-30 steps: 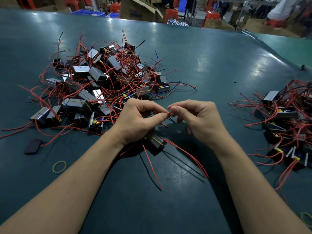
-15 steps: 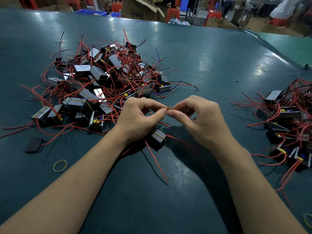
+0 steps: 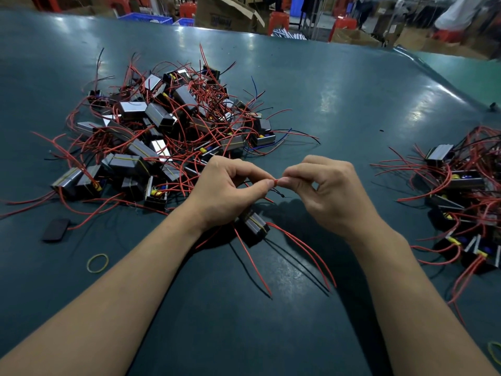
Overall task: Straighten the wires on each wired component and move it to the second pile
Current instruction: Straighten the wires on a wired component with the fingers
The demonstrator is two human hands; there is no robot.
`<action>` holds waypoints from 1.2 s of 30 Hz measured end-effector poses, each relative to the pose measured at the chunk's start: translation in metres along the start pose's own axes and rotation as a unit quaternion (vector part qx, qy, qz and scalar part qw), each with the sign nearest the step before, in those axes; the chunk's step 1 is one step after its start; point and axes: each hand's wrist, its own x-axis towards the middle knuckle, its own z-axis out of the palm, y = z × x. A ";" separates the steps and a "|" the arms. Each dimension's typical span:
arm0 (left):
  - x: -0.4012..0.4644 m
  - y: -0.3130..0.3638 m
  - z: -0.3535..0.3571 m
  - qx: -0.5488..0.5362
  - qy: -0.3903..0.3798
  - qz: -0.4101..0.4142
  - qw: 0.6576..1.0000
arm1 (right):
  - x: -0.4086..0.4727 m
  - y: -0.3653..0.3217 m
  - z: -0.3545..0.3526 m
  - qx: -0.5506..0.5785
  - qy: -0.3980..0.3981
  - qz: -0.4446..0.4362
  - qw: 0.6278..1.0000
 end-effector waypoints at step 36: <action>0.007 0.001 -0.003 -0.146 0.134 -0.040 0.979 | 0.002 -0.027 0.001 0.051 0.171 0.285 0.942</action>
